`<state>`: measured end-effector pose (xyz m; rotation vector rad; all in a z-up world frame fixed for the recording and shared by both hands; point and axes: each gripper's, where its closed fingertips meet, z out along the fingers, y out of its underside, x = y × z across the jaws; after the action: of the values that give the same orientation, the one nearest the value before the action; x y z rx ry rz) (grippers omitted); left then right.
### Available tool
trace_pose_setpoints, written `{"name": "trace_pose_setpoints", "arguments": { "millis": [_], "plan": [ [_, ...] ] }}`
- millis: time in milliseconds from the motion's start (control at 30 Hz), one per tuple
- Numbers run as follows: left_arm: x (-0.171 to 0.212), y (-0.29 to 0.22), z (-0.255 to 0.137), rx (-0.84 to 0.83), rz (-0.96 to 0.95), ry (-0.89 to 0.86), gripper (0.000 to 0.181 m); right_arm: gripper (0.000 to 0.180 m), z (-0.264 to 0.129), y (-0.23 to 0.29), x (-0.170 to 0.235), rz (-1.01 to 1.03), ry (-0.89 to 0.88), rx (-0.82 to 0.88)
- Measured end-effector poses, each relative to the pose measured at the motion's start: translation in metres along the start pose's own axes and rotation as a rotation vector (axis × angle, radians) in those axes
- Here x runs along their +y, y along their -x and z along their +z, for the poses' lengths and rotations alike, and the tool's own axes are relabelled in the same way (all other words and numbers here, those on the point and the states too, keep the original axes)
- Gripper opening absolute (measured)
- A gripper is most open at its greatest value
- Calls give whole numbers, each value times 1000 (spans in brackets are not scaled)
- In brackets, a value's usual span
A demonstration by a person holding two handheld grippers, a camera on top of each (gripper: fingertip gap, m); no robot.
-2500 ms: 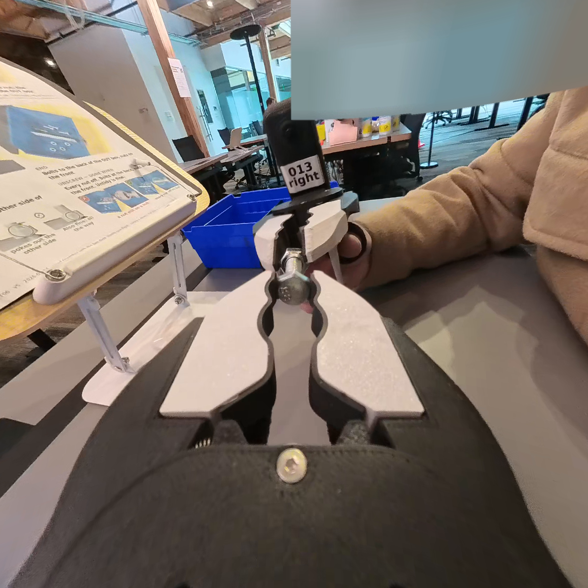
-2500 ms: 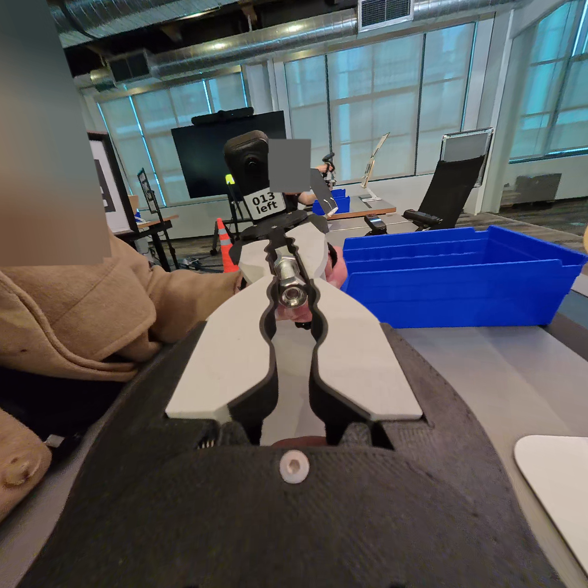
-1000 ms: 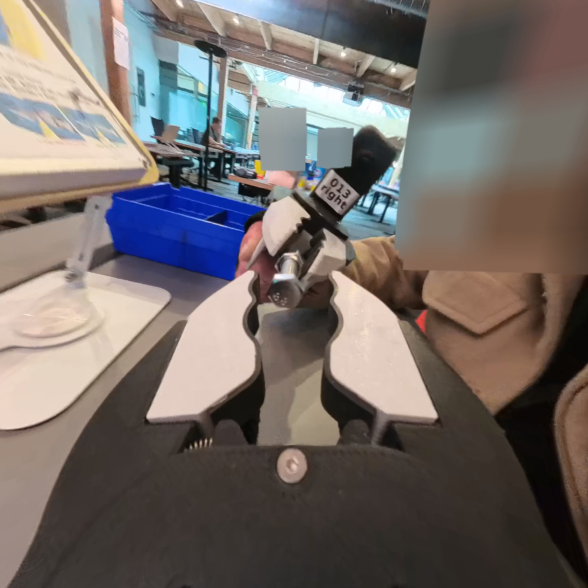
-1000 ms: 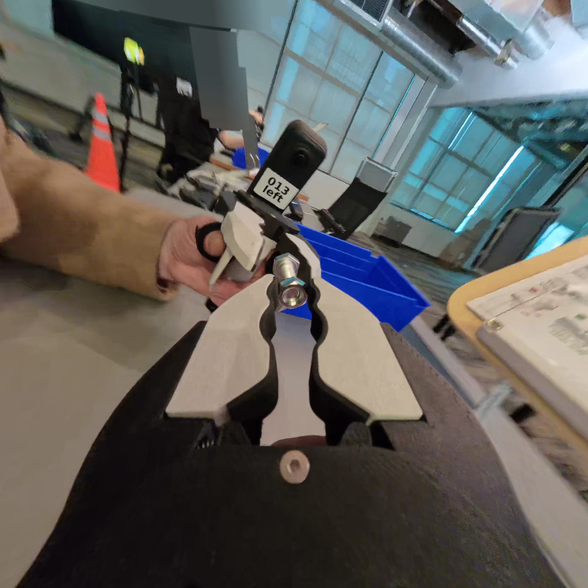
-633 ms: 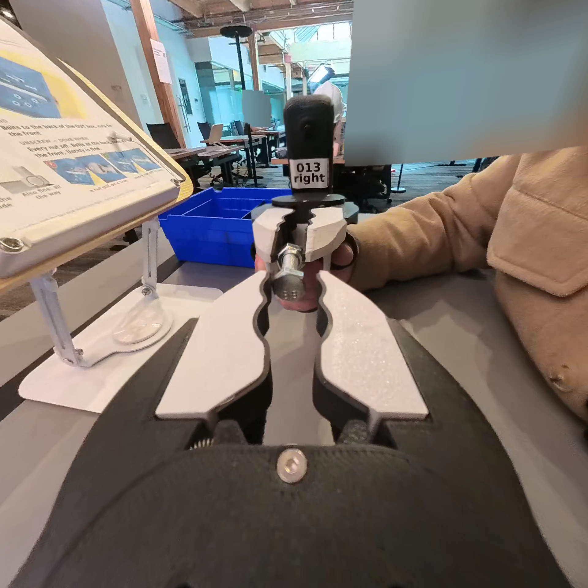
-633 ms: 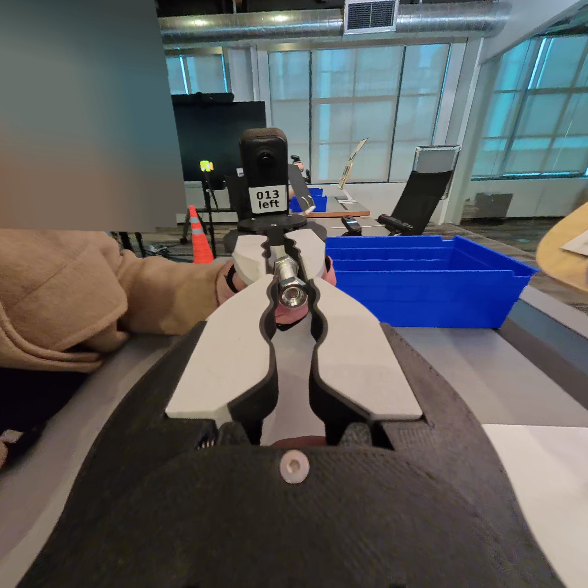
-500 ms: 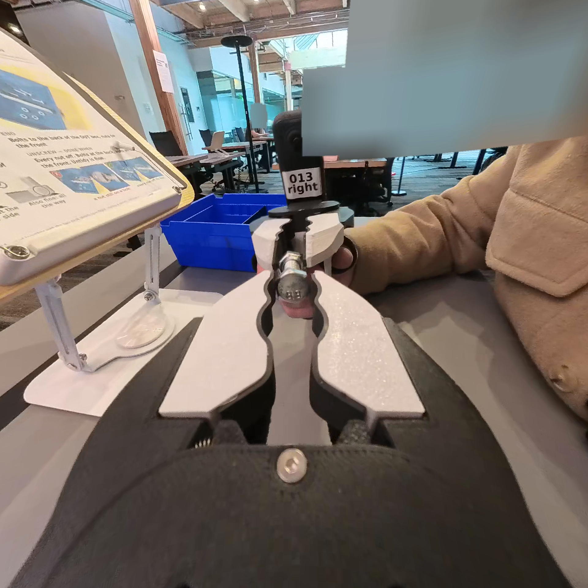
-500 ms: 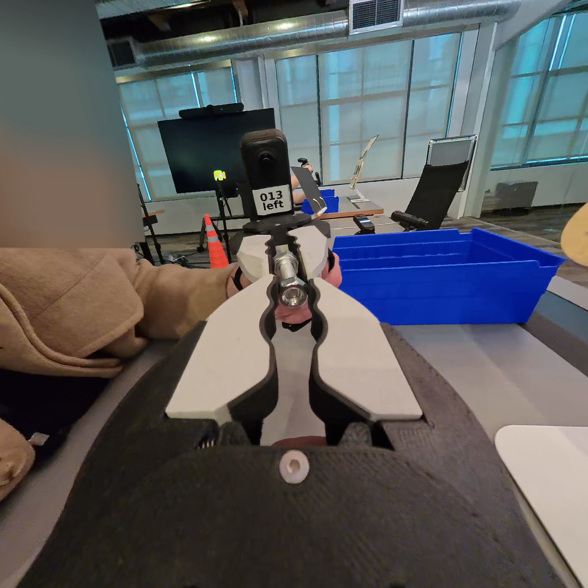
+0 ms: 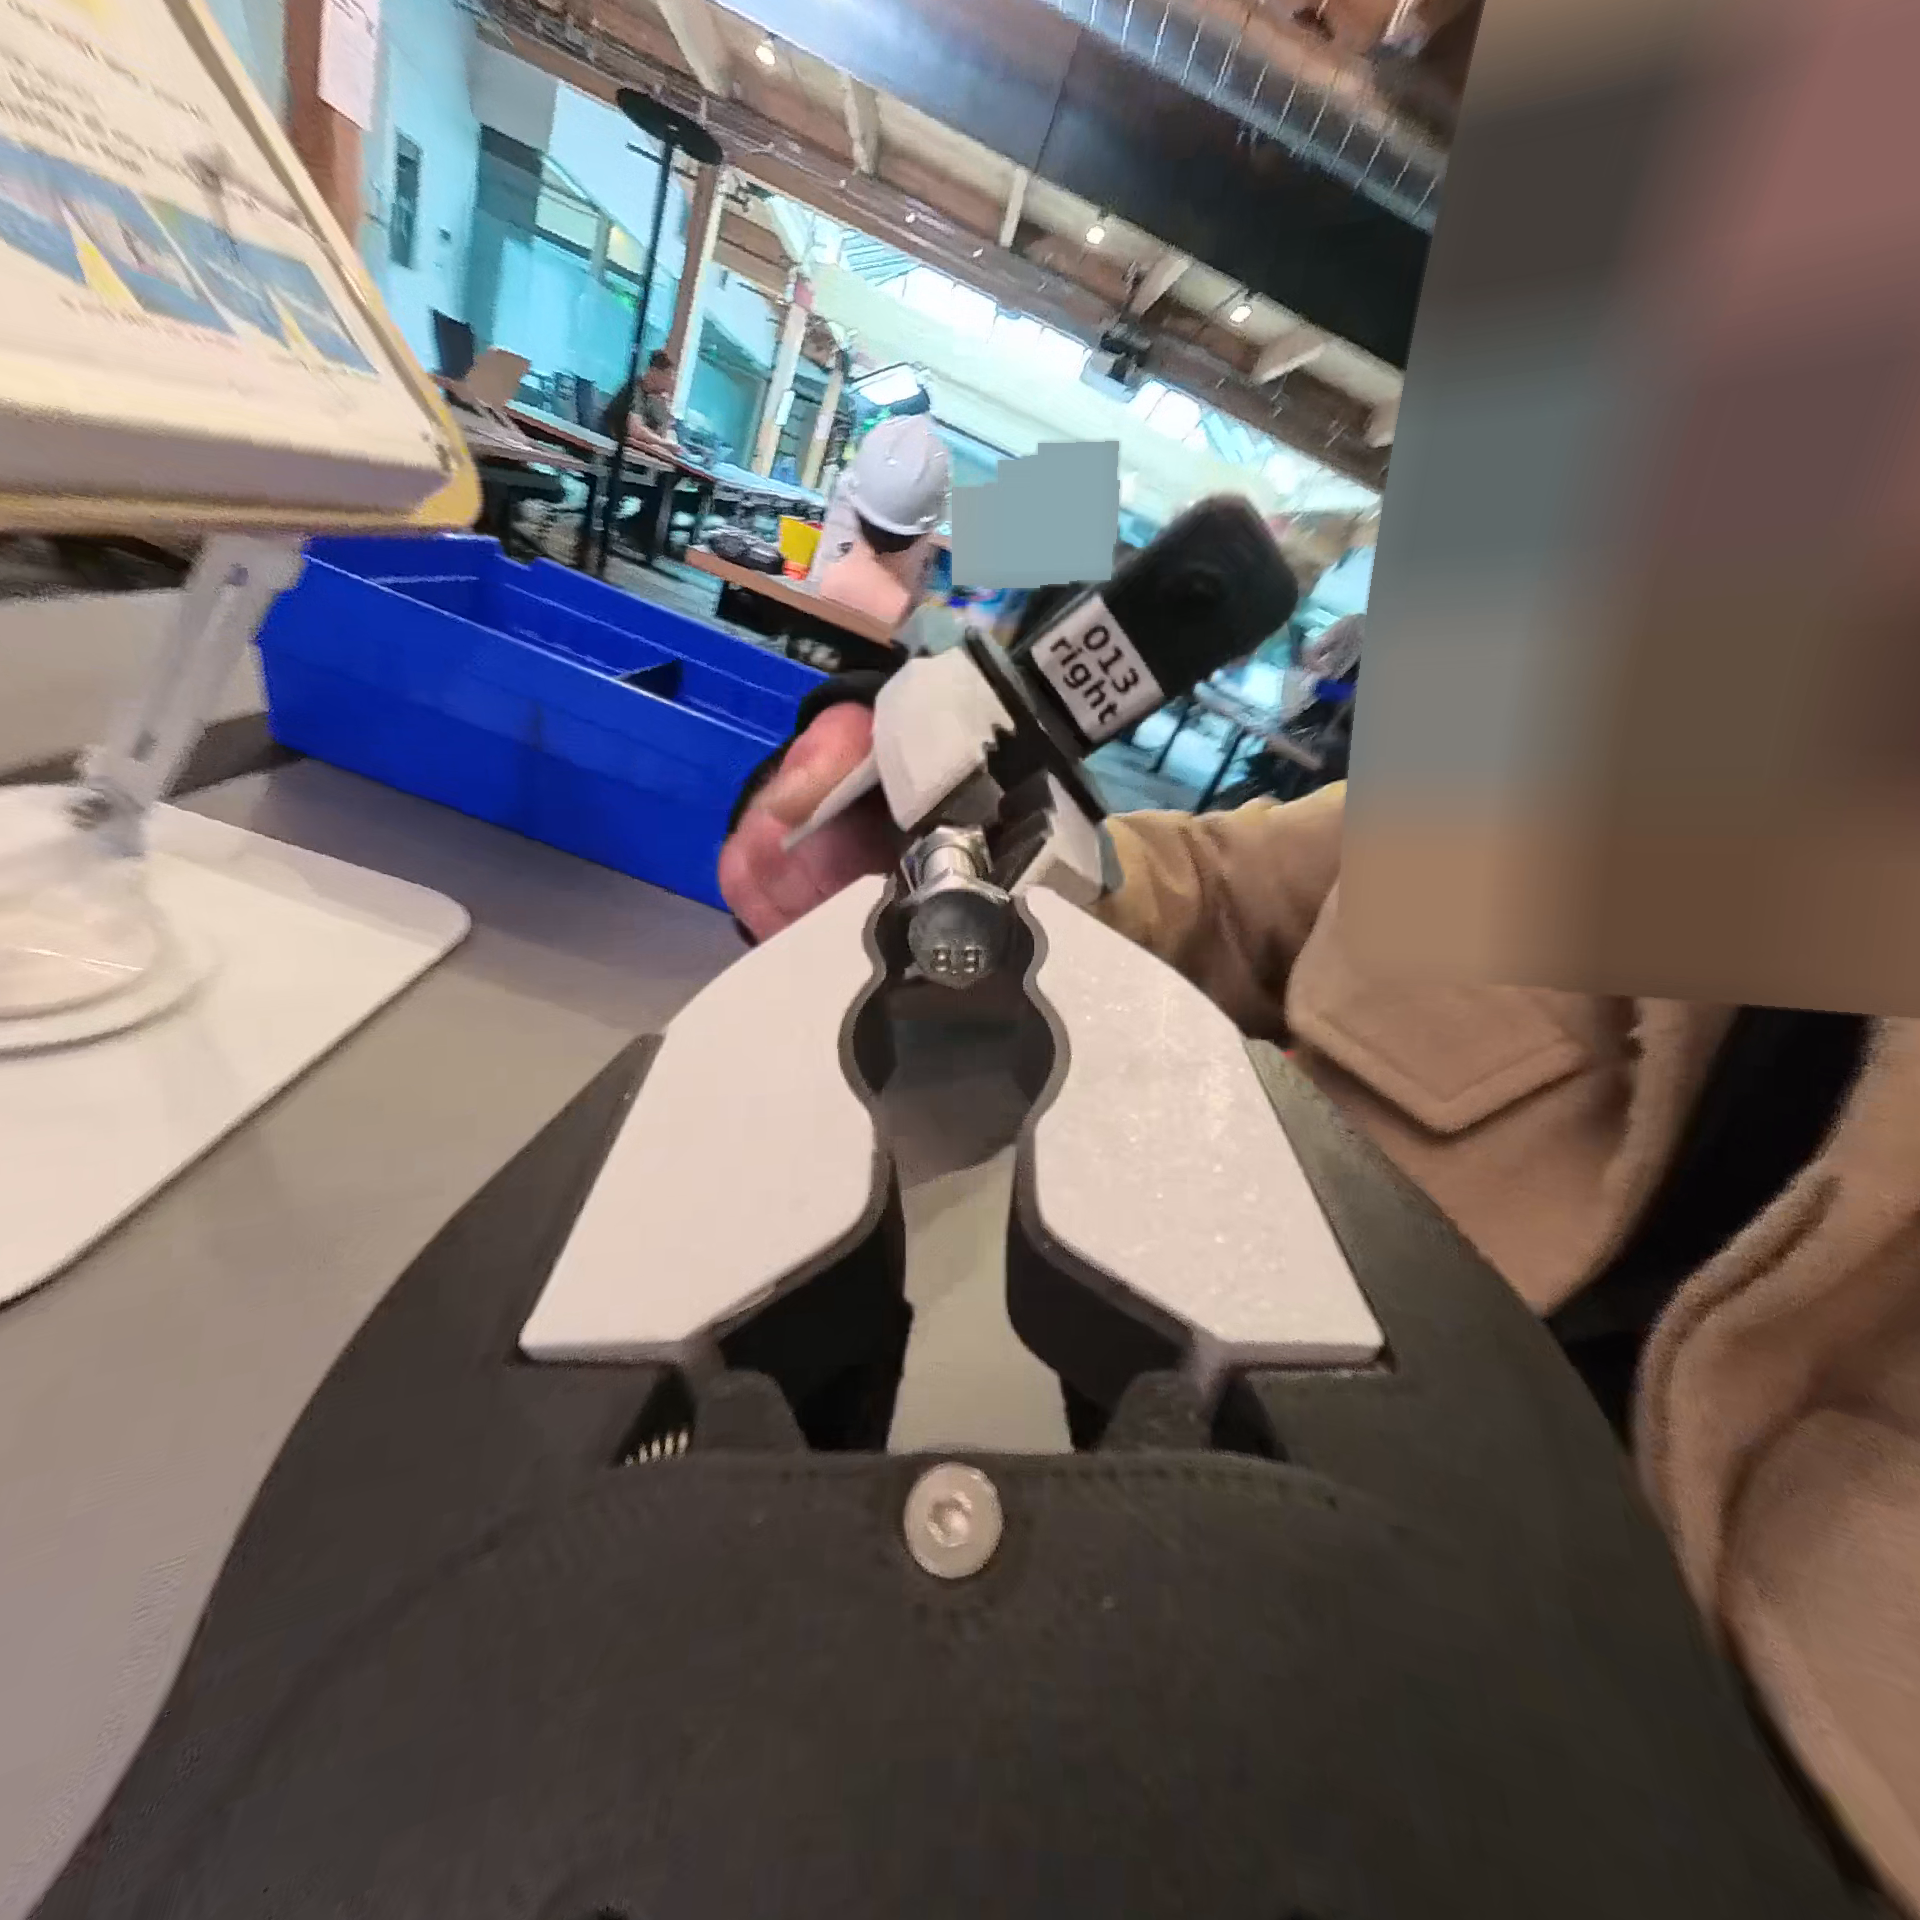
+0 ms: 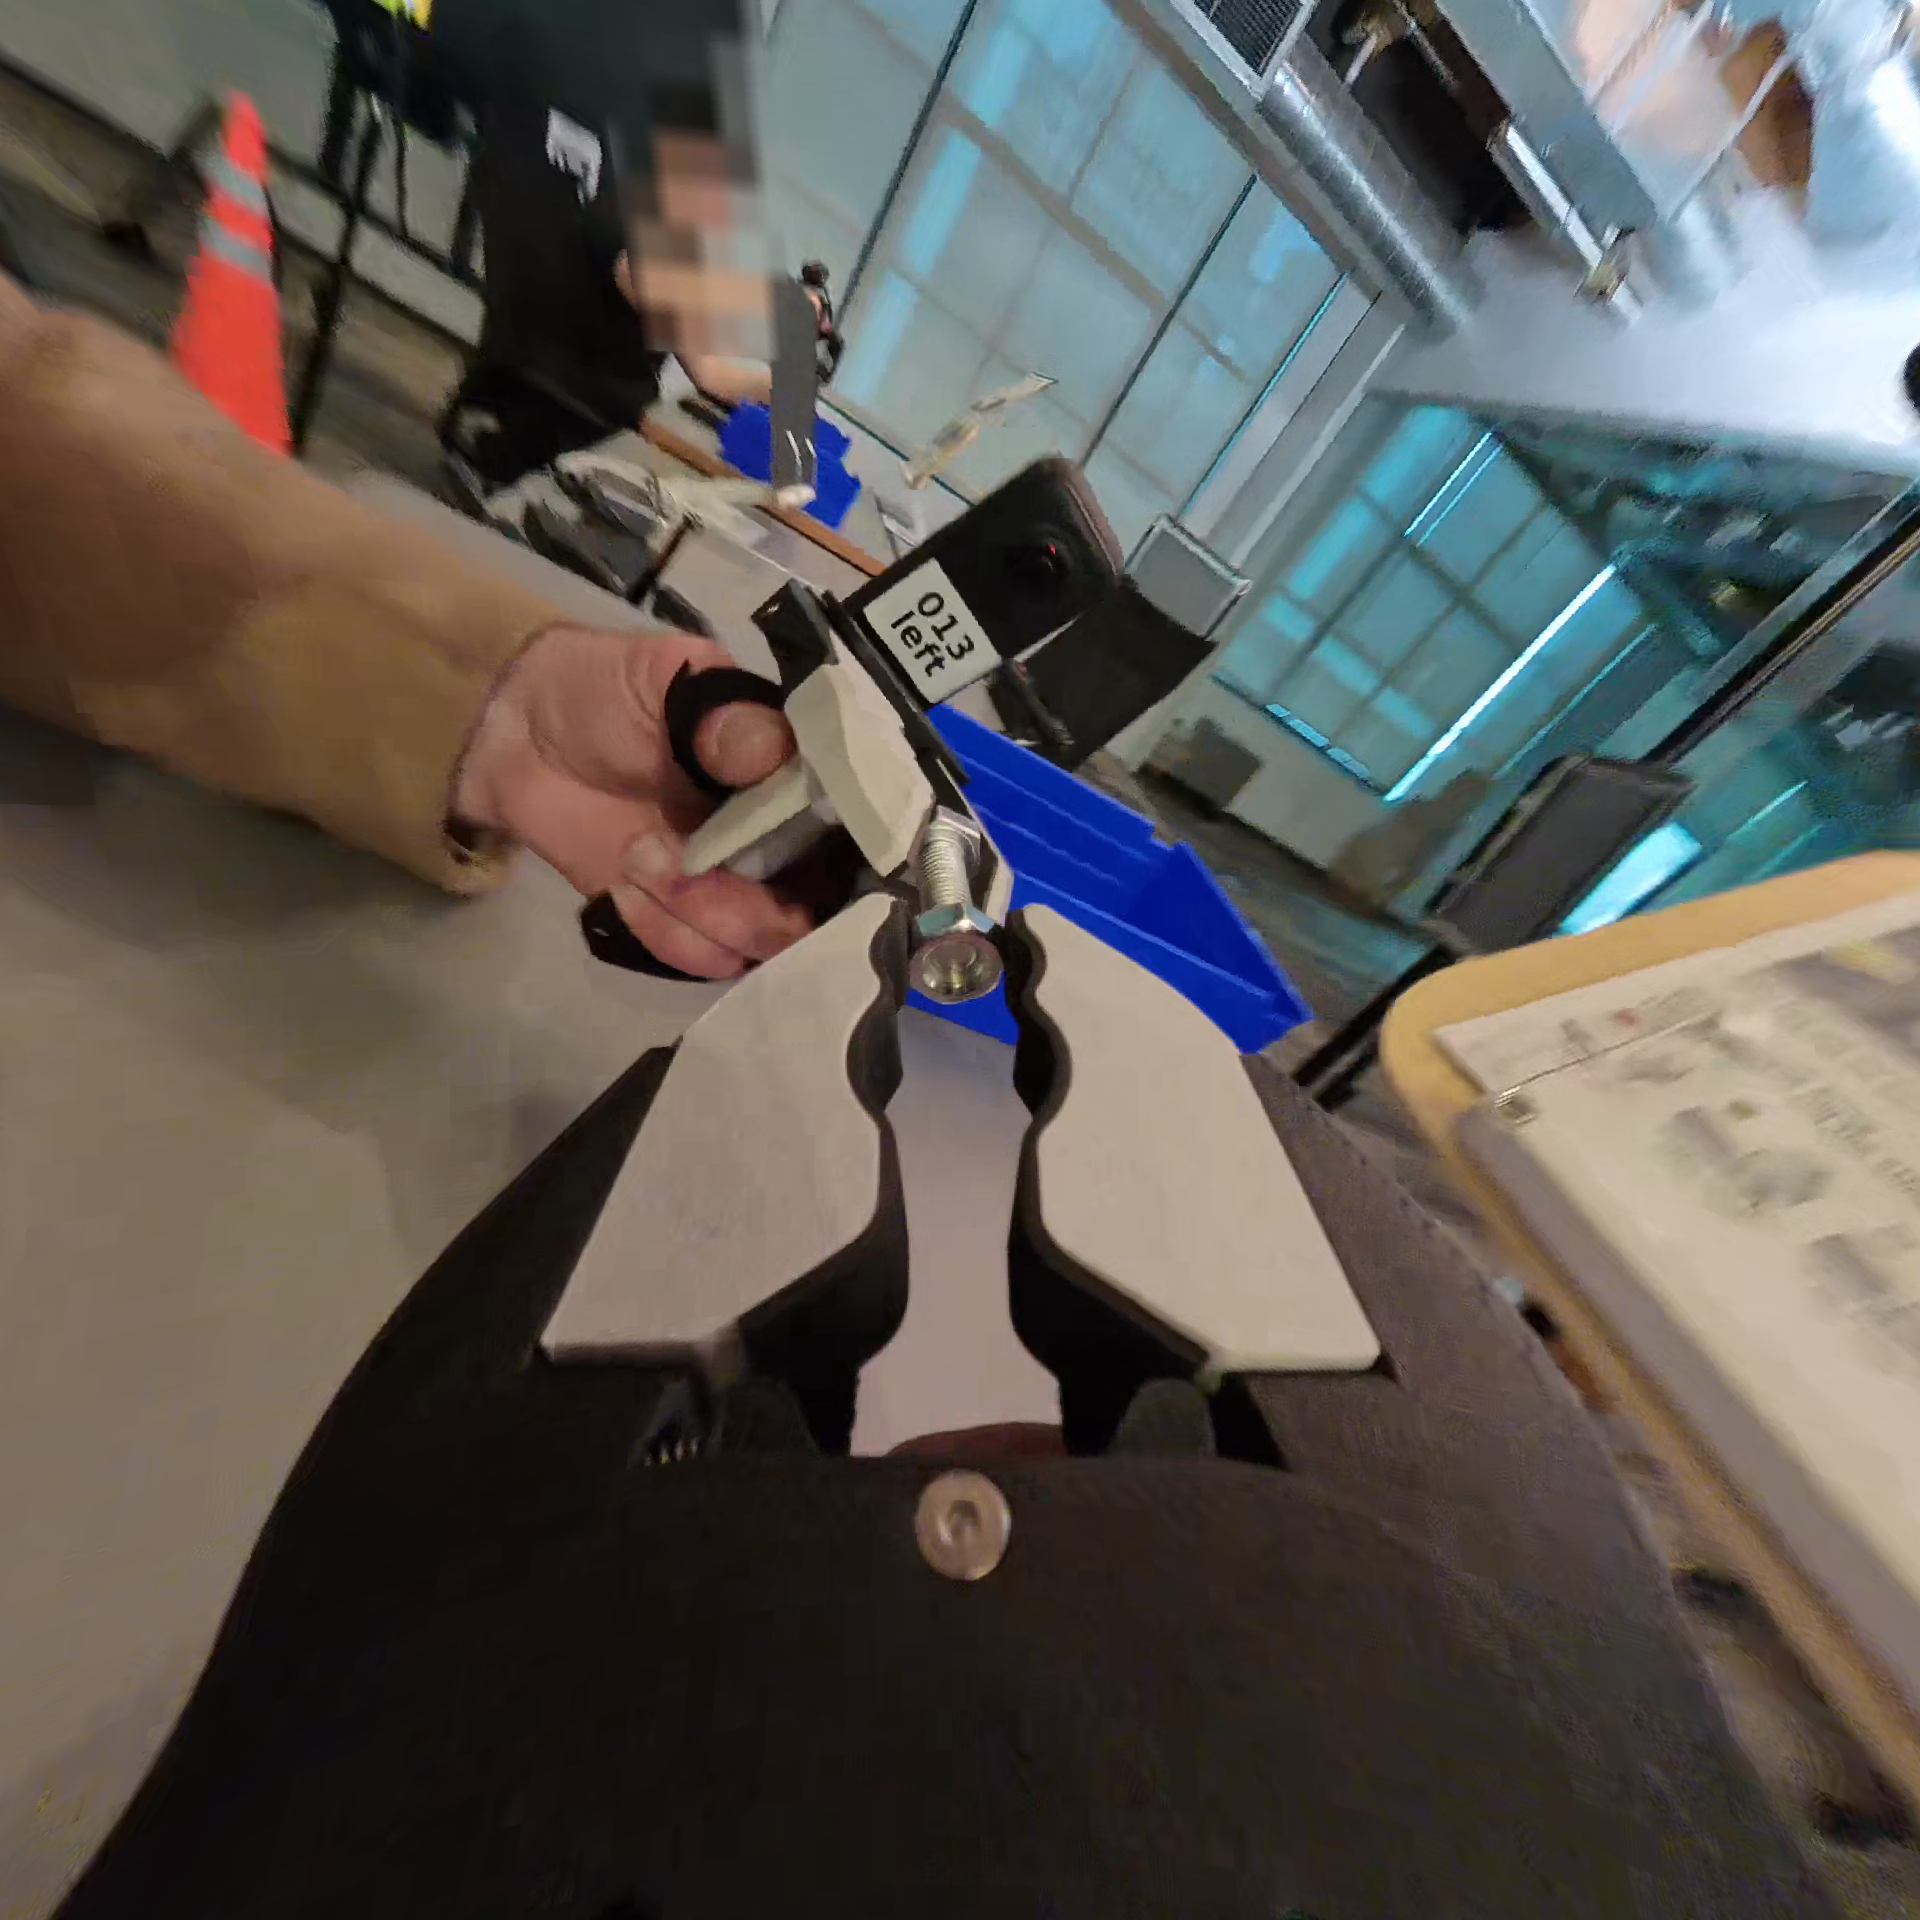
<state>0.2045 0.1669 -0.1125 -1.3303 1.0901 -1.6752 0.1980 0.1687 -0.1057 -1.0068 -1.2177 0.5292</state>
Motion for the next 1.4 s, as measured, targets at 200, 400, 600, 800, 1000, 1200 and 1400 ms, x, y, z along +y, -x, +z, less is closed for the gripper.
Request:
{"name": "trace_pose_setpoints", "arguments": {
  "millis": [200,400,600,800,1000,1200,1400],
  "plan": [
    [4,2,7,71,-140,-19,17,17,-1,4,6,-577,163,112],
    [8,4,12,91,-197,-26,17,18,-1,5,10,-816,229,153],
    [5,1,13,97,-181,-42,18,17,-1,4,6,-600,165,133],
    [5,2,14,77,-89,-28,39,17,1,9,10,-369,117,79],
    [3,-1,13,1,104,-3,44,18,-3,-2,7,-9,28,33],
    [4,6,12,-127,289,55,42,18,-5,-4,7,323,-53,-80],
    [7,7,12,-205,454,108,30,17,-4,2,7,561,-113,-185]
  ]
}}
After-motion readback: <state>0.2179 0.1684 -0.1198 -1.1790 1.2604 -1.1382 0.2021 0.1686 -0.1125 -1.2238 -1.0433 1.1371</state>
